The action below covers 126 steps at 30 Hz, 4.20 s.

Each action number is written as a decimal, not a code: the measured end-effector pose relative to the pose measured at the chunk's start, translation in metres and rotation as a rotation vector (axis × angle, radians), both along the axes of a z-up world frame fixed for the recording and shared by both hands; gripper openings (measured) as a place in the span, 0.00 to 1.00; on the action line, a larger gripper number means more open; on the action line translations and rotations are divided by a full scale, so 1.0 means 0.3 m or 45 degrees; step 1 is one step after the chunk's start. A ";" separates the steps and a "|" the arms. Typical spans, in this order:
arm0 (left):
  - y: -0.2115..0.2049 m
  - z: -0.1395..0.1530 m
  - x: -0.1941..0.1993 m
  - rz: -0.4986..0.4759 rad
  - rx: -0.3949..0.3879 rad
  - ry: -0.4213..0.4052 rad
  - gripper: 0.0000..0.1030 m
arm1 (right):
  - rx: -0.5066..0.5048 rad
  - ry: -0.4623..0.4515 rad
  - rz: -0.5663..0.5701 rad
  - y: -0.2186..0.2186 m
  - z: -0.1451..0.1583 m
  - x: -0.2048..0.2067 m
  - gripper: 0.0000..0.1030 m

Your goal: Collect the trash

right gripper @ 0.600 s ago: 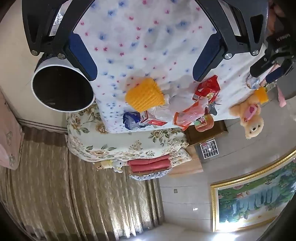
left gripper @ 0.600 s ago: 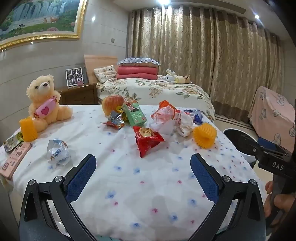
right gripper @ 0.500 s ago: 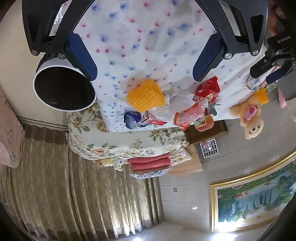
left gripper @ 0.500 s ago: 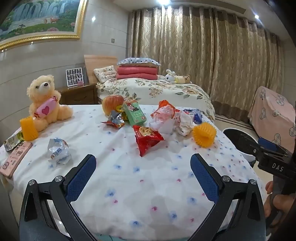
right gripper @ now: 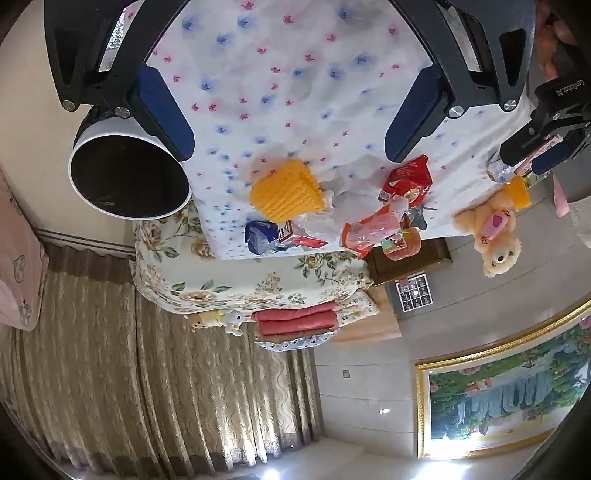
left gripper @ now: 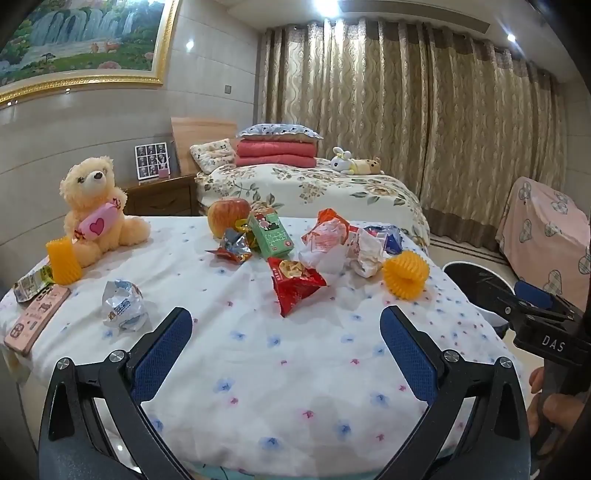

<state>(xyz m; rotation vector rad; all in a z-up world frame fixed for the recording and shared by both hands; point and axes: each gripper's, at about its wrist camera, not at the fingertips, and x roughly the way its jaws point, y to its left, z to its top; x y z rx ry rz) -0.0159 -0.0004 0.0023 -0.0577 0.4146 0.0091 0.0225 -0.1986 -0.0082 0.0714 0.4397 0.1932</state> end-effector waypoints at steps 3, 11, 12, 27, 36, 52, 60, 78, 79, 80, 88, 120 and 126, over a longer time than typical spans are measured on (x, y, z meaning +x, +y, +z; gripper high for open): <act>0.002 0.004 -0.003 0.003 -0.003 0.003 1.00 | -0.001 0.005 0.005 0.003 0.000 0.001 1.00; 0.007 -0.003 0.006 0.007 -0.008 0.012 1.00 | 0.005 0.017 0.014 0.004 -0.006 0.006 1.00; 0.008 -0.005 0.007 0.006 -0.009 0.012 1.00 | 0.005 0.017 0.014 0.005 -0.006 0.006 1.00; 0.007 -0.010 0.006 0.007 -0.007 0.013 1.00 | 0.006 0.024 0.026 0.009 -0.015 0.005 1.00; 0.008 -0.009 0.006 0.006 -0.010 0.011 1.00 | 0.004 0.025 0.026 0.012 -0.015 0.003 1.00; 0.006 -0.010 0.006 0.006 -0.008 0.015 1.00 | 0.008 0.029 0.031 0.016 -0.017 0.004 1.00; 0.000 -0.035 0.010 0.001 -0.010 0.034 1.00 | 0.024 0.051 0.030 0.015 -0.025 0.010 1.00; 0.043 -0.124 0.231 0.019 -0.071 0.262 0.98 | 0.071 0.254 -0.005 -0.030 -0.070 0.202 0.99; 0.045 -0.127 0.246 0.017 -0.076 0.274 0.97 | 0.075 0.270 -0.006 -0.031 -0.075 0.217 0.98; 0.045 -0.135 0.269 0.014 -0.080 0.293 0.96 | 0.078 0.291 -0.009 -0.031 -0.082 0.236 0.97; 0.072 -0.172 0.405 0.019 -0.115 0.395 0.84 | 0.076 0.421 -0.005 -0.012 -0.127 0.362 0.82; -0.124 -0.166 0.358 -0.325 -0.194 0.460 0.05 | 0.193 0.438 -0.043 -0.157 -0.122 0.295 0.14; -0.217 -0.136 0.356 -0.399 -0.174 0.451 0.05 | 0.215 0.415 -0.097 -0.241 -0.108 0.262 0.14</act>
